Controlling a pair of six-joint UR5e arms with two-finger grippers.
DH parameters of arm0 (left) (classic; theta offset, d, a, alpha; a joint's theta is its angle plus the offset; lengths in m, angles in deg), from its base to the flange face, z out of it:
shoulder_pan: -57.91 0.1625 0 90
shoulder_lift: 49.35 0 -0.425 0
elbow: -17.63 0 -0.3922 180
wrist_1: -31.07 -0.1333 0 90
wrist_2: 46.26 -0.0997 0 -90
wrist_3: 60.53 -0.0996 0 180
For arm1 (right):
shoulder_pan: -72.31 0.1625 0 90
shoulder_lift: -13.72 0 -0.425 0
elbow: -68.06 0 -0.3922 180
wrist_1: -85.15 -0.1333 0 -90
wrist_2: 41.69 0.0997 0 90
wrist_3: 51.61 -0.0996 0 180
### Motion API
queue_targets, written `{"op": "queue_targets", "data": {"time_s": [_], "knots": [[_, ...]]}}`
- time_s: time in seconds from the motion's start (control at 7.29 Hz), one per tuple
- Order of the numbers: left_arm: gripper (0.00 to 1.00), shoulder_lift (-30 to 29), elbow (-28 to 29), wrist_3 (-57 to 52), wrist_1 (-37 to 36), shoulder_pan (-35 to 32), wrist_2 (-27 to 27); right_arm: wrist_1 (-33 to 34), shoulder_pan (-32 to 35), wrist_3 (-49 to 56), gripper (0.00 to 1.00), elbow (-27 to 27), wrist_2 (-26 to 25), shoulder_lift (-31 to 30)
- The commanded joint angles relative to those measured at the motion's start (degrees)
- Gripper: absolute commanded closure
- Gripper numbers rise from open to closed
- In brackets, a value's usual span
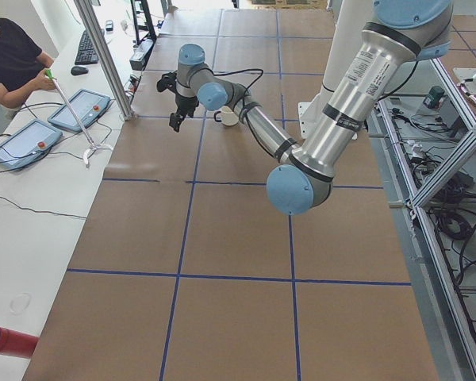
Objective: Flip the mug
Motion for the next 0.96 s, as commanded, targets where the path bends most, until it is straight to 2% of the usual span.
{"op": "queue_targets", "data": {"time_s": [0.0,0.14,0.41,0.69,0.82], "knots": [[0.00,8.1,0.9,-6.3,0.7,-6.2,0.2,0.0,0.0,0.0,0.00,0.0,0.0,0.0],[0.00,11.4,1.7,-9.9,0.6,-7.9,0.8,0.0,0.0,0.0,0.00,0.0,0.0,0.0],[0.00,16.1,8.3,-16.4,0.7,-16.5,12.8,0.0,0.0,0.0,0.00,0.0,0.0,0.1],[0.00,18.5,13.2,-28.2,0.1,-23.4,13.0,0.0,0.0,0.0,0.00,0.0,0.0,0.0],[0.00,21.0,14.2,-30.5,0.1,-25.9,13.0,0.0,0.0,0.0,0.00,0.0,0.0,0.0]]}}
